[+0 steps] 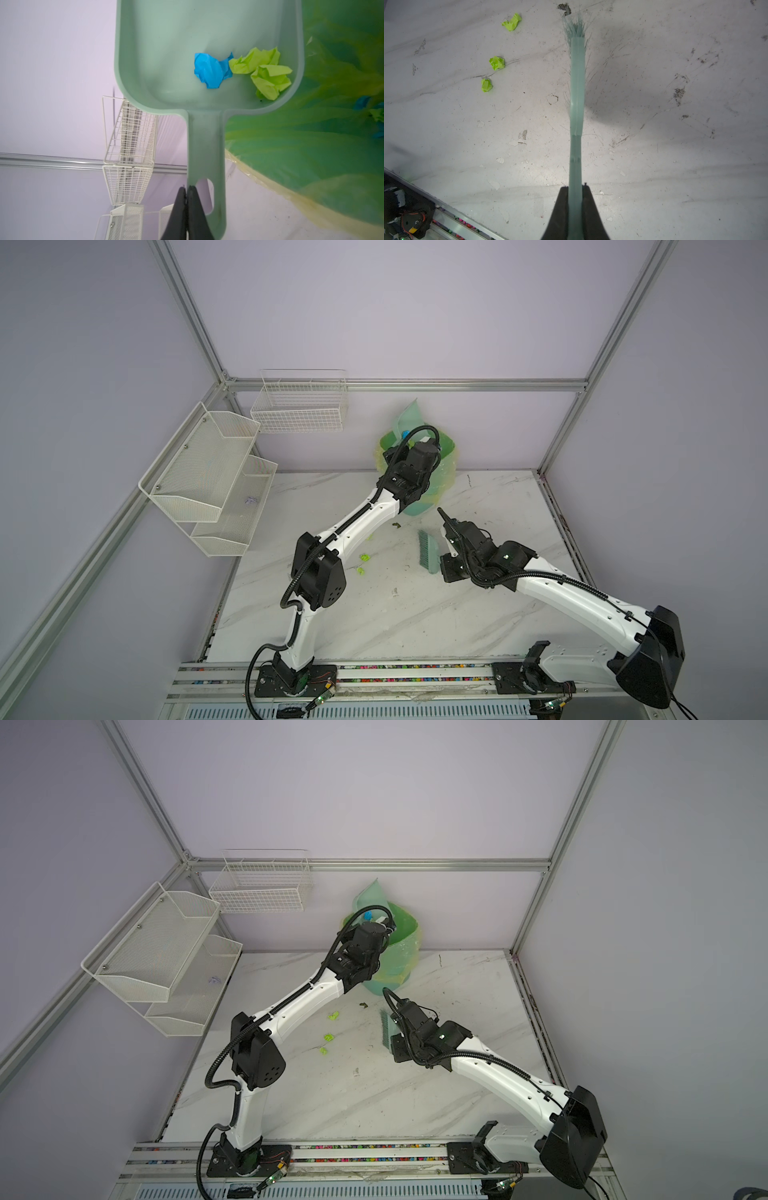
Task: Sweep away the paper scraps from the table
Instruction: 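Tip the dustpan over the green bin with the left gripper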
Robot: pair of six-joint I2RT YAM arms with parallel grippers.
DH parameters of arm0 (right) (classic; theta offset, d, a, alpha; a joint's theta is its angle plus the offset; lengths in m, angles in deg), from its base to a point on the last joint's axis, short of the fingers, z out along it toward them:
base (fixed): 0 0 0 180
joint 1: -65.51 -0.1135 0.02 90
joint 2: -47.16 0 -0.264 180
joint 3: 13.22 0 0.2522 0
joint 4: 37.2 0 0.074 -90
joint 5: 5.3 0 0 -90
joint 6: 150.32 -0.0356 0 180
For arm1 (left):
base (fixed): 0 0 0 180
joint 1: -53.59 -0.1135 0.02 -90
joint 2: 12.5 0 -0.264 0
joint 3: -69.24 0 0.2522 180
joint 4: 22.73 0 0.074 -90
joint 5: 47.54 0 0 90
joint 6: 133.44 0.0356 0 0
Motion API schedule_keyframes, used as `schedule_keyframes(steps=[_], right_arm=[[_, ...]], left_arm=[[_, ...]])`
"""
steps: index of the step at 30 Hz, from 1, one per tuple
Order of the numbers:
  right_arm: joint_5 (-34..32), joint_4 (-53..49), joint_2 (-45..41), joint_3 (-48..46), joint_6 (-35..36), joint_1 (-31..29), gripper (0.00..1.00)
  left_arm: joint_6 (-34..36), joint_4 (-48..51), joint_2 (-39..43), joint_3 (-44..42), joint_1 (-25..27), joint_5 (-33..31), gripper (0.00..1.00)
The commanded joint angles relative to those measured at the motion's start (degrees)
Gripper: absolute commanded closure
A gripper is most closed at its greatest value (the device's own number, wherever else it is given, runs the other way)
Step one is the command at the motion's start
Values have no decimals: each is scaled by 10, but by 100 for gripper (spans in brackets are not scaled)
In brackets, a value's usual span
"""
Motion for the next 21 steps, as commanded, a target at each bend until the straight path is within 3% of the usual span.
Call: schedule_keyframes(steps=[1, 4, 9, 21], right_arm=[[-10, 8, -21, -6, -3, 2, 100], [-11, 10, -20, -6, -1, 2, 100], [-10, 13, -23, -7, -2, 2, 100], [-13, 14, -33, -12, -5, 2, 100]], left_arm=[[165, -201, 36, -56, 2, -39, 100], [242, -286, 42, -98, 5, -37, 100], [309, -369, 49, -145, 4, -41, 100], [305, -355, 72, -155, 6, -36, 100]])
